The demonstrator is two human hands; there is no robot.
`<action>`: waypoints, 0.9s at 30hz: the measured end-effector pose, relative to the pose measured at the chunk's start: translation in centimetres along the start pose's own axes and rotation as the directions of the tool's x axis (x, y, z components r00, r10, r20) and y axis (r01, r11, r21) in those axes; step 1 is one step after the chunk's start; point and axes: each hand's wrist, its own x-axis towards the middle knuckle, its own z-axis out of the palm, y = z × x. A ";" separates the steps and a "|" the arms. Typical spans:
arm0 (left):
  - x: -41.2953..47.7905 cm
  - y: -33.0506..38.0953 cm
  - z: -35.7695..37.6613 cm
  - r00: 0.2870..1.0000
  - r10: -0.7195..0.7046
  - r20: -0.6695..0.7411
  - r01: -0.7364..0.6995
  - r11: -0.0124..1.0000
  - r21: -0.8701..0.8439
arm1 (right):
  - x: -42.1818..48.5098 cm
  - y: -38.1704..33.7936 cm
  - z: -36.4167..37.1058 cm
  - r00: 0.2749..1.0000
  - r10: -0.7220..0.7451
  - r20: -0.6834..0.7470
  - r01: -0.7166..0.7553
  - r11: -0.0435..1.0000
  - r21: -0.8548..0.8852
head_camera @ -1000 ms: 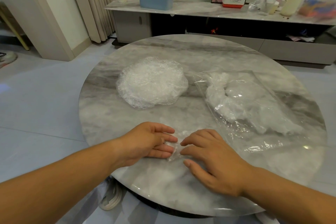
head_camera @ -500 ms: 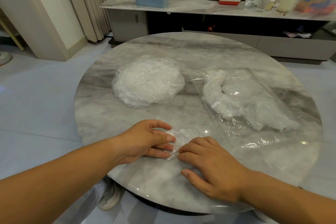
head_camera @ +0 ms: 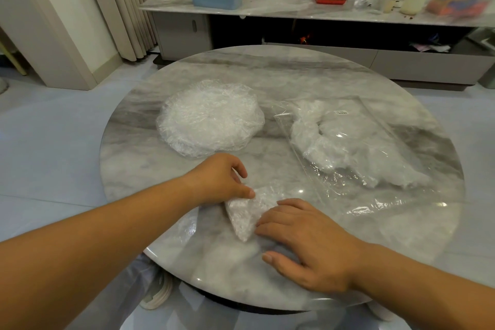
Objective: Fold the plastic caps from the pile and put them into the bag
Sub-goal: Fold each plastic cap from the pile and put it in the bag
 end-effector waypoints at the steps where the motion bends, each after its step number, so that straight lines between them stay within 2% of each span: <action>1: 0.1 0.1 0.1 1.000 -0.011 0.025 0.011 0.999 0.032 | 0.0 0.2 -0.2 1.000 0.003 0.005 -0.003 1.000 0.024; 4: -0.1 -0.1 0.6 0.997 -0.028 0.072 0.024 0.998 0.061 | 0.0 0.5 -0.4 0.995 0.062 -0.079 -0.050 0.988 0.147; 7: -0.5 -0.6 0.8 0.998 -0.039 0.059 0.039 0.999 0.004 | 1.2 0.5 -1.1 0.932 0.279 -0.230 -0.201 0.929 0.312; 8: -0.6 -0.8 0.7 0.997 -0.043 0.057 0.044 0.999 -0.029 | 1.8 0.5 -1.6 0.900 0.387 -0.198 -0.290 0.874 0.391; 10: -0.9 -1.2 0.7 0.997 -0.045 0.060 0.052 0.992 -0.115 | 3.2 0.7 -2.6 0.831 0.556 -0.025 -0.450 0.697 0.559; 13: -1.2 -1.5 0.6 0.998 -0.027 0.059 0.040 0.971 -0.237 | 4.8 1.3 -3.3 0.760 0.619 0.198 -0.531 0.416 0.739; 17: -1.4 -1.7 0.6 0.999 0.003 0.051 0.013 0.953 -0.304 | 6.0 1.9 -2.8 0.741 0.623 0.249 -0.529 0.315 0.788; 19: -1.4 -1.9 0.6 0.999 0.000 0.043 0.013 0.956 -0.292 | 6.2 1.8 -2.7 0.734 0.637 0.235 -0.523 0.310 0.794; 21: -1.3 -2.2 0.7 0.999 -0.028 0.040 0.038 0.961 -0.273 | 6.0 1.6 -2.8 0.758 0.624 0.188 -0.496 0.365 0.787; 25: -1.2 -2.4 0.7 0.993 -0.116 0.023 0.119 0.967 -0.225 | 5.2 0.7 -2.9 0.893 0.450 -0.008 -0.321 0.649 0.689; 27: -1.2 -2.4 0.7 0.990 -0.141 0.015 0.140 0.958 -0.250 | 4.8 0.3 -2.6 0.941 0.337 -0.038 -0.254 0.775 0.579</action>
